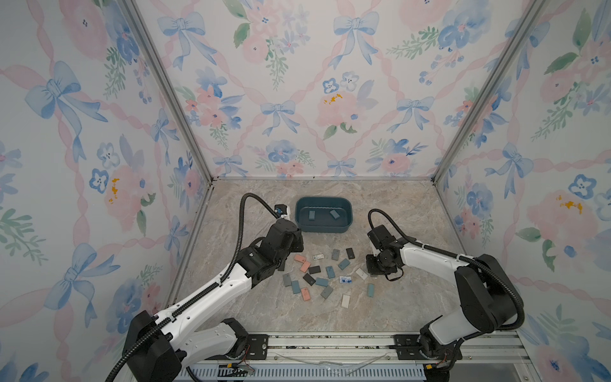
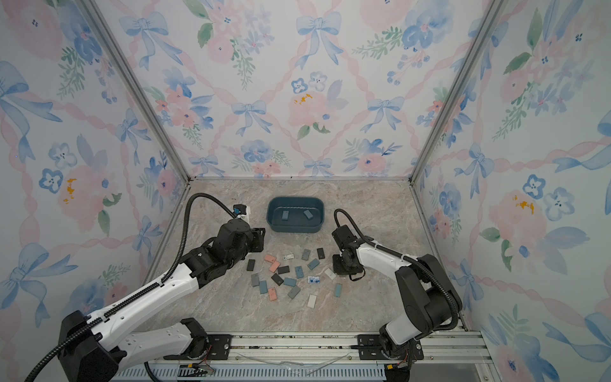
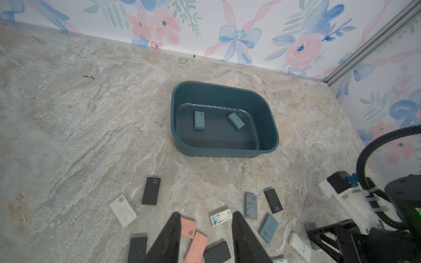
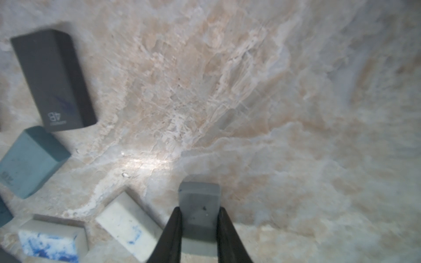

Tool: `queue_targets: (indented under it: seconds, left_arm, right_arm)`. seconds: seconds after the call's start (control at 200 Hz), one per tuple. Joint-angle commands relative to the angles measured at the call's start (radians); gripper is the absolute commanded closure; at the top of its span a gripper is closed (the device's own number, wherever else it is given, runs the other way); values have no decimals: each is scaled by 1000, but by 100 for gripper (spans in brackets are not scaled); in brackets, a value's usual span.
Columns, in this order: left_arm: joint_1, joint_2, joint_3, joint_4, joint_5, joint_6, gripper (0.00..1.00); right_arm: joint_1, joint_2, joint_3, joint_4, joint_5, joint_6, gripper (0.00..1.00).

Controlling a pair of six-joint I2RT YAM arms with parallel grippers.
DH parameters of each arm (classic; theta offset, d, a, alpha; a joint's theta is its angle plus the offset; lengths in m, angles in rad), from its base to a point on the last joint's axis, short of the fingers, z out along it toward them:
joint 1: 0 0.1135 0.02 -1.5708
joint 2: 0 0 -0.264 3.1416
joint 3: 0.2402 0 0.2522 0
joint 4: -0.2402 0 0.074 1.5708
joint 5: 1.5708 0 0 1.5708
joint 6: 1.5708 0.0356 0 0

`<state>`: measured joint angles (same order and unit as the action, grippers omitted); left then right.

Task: Put the eraser in the storage box
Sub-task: Pick up the eraser from the center of the board, then place the eraser in the storage box.

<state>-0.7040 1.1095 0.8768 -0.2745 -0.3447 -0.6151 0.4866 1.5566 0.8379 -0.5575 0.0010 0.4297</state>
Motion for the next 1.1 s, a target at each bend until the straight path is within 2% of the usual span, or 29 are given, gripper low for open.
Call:
queue_targets:
  seconds: [0.0,0.28,0.53,0.64,1.095]
  left_arm:
    - [-5,-25,-15,10,-21,-13,60]
    - [-5,-35,-26,10,-35,-12,60]
    - [-5,-45,-47,10,-50,-16,60]
    - [-5,-54,-63,10,-54,-25,60]
    - [-3,-129,-112,8,-103,-36,60]
  right_arm:
    - [12,9,39,-34,7,-6,74]
    - [6,5,121,-80,5,-30,73]
    - [3,45,295,-100,-2,-63,73]
    - [4,92,411,-118,-8,-86,72]
    - [13,449,936,-212,-60,-156,72]
